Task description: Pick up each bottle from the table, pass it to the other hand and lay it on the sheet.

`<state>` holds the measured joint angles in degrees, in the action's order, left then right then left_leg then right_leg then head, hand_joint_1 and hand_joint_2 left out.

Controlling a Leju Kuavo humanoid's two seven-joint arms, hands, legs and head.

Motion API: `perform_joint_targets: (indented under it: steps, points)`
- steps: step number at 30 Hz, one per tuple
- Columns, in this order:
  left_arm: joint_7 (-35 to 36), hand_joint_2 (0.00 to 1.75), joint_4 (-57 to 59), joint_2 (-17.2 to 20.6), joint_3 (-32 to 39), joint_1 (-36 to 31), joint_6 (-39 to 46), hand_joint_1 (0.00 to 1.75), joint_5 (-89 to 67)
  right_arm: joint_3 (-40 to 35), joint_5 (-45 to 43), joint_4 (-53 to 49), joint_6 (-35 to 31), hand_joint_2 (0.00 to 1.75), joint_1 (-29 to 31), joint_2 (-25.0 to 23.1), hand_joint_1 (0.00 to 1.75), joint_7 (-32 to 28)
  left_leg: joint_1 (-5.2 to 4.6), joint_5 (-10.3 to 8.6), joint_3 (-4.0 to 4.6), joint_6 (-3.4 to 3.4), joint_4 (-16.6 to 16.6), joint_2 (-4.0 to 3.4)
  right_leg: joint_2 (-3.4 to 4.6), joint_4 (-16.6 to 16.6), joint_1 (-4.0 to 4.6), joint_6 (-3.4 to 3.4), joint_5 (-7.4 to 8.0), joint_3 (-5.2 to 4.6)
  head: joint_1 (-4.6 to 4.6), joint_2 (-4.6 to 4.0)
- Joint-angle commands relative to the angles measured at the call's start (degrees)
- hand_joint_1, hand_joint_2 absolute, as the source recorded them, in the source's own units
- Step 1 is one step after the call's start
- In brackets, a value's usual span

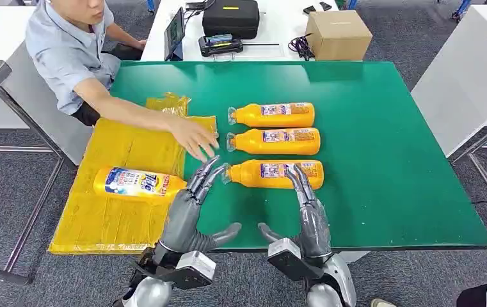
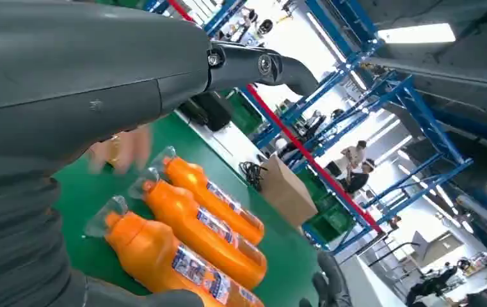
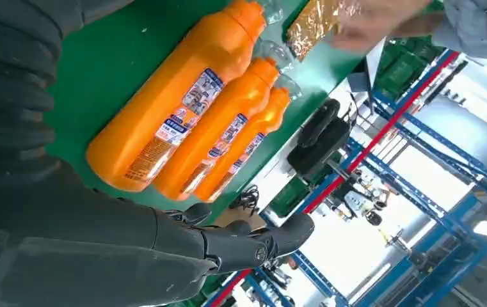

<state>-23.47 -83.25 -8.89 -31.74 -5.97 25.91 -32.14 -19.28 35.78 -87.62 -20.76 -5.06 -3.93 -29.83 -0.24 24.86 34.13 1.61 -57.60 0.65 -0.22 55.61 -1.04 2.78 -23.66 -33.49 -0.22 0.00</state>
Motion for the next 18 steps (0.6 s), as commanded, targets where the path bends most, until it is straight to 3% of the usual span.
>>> perform_joint_targets:
  steps: [1,3,4,6,9,18]
  points:
    - [-3.9,1.75,4.4,-1.9,-0.9,1.3,-1.2,0.00,11.8,4.5,-11.4,6.9,12.7,0.00,4.9,2.8,0.00,5.1,0.08,0.12,-0.32,-0.10,0.0,-0.15,0.10,-0.1,0.10,-0.13,-0.05,0.34,-0.02,0.00]
    - [-4.1,1.75,6.4,-2.8,0.2,1.2,-0.3,0.00,15.1,5.3,-12.9,8.5,14.4,0.00,5.5,1.5,0.00,5.6,0.03,0.03,-0.20,-0.04,0.1,-0.12,0.08,-0.1,0.03,-0.06,0.01,0.20,0.00,0.00]
    - [-4.4,1.75,6.8,-3.4,0.8,1.2,0.6,0.00,16.1,5.5,-12.7,8.0,13.4,1.75,5.1,0.7,0.00,5.1,0.01,0.02,-0.17,-0.04,0.1,-0.06,0.03,-0.1,0.02,-0.05,0.00,0.18,-0.02,0.00]
    - [-4.1,1.75,7.1,-4.2,1.8,1.3,1.2,0.00,19.3,5.1,-8.1,6.4,6.9,1.75,4.1,-0.4,0.00,3.6,0.04,0.05,-0.22,-0.08,0.1,-0.09,0.06,-0.1,0.04,-0.10,-0.02,0.23,-0.02,0.00]
    - [-1.7,1.75,7.7,-5.0,3.2,1.4,-1.6,0.00,26.6,2.6,3.5,3.9,-2.6,1.75,3.2,1.6,0.00,6.5,0.04,0.06,-0.19,-0.09,0.1,-0.06,0.04,-0.1,0.05,-0.11,-0.04,0.20,-0.02,0.00]
    - [-3.6,1.75,9.5,-6.4,6.3,1.9,3.1,0.00,30.0,-3.1,22.3,3.0,-5.8,1.75,1.8,9.9,0.00,16.7,0.05,0.09,-0.24,-0.07,0.0,-0.03,-0.01,-0.1,0.06,-0.10,-0.06,0.28,-0.02,0.00]
